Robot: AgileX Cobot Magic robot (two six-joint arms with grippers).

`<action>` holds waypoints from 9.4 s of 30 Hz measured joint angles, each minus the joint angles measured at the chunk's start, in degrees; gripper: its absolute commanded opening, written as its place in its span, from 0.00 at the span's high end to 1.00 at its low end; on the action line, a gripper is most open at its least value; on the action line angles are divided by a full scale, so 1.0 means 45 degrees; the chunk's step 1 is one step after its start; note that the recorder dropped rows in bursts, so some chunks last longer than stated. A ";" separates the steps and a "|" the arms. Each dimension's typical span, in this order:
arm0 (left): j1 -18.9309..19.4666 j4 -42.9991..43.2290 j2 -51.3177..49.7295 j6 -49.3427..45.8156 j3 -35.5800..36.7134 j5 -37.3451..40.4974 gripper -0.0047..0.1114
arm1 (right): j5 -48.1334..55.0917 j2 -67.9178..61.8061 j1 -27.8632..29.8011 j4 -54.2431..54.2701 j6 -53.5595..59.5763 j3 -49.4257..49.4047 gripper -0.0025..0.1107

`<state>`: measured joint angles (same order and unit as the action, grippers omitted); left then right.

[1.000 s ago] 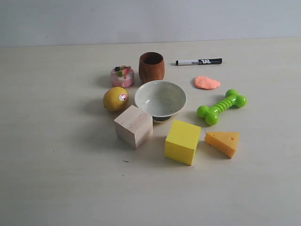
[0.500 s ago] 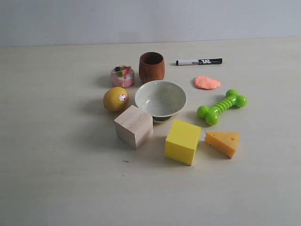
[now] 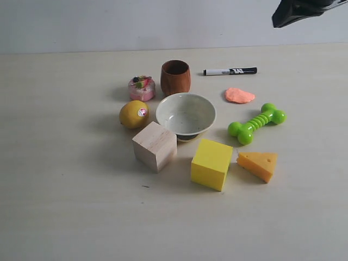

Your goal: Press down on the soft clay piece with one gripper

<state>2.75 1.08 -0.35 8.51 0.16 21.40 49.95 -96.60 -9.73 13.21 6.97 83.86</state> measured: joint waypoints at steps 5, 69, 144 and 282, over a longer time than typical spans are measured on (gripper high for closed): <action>0.0000 0.0000 0.0000 0.0000 0.0000 0.0000 0.96 | 0.0892 -0.1602 -0.0261 -0.0504 -0.0191 0.1673 0.98; 0.0000 0.0000 0.0000 -0.0023 0.0000 0.0000 0.96 | 0.0957 -0.8936 -0.0271 -0.1166 -0.0251 0.5516 0.98; 0.0000 0.0000 0.0000 -0.0023 0.0000 0.0000 0.96 | 0.1486 -0.9892 -0.0172 -0.0441 -0.0309 0.6056 0.92; 0.0000 0.0000 0.0000 -0.0023 0.0000 0.0000 0.96 | -0.6698 1.8089 0.3826 0.1767 0.2426 -1.4313 0.98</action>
<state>2.75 1.08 -0.35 8.40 0.16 21.40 19.81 -15.20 7.48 21.16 17.88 19.45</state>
